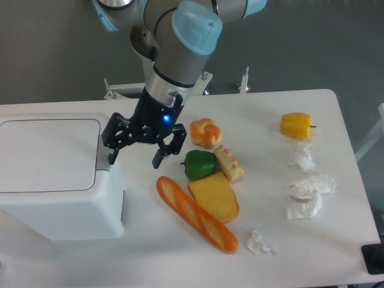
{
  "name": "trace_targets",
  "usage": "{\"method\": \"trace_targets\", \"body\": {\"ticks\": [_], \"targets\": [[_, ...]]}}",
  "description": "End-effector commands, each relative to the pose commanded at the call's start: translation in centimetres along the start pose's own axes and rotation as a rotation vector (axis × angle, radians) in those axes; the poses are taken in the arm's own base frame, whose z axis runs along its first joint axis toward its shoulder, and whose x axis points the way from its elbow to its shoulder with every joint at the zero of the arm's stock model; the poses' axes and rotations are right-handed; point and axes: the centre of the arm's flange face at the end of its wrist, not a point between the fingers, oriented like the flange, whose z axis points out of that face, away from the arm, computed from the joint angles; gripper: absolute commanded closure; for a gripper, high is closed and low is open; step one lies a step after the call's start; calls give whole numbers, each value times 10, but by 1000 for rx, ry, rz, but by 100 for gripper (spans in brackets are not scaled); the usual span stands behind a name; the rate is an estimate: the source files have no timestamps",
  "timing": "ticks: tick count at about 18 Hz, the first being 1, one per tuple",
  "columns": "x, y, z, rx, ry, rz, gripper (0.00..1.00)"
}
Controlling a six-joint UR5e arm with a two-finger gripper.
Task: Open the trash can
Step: 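Press down on the bin's grey button with the gripper, then hold the gripper in place while the white lid swings open, then raise the gripper up away from the open bin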
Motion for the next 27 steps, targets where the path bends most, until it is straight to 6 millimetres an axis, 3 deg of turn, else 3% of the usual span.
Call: {"method": "trace_targets", "body": {"ticks": [20,27], "targets": [[0,0,0,0,0,5,0],[7,-21,-34,74,16,41,0]]}}
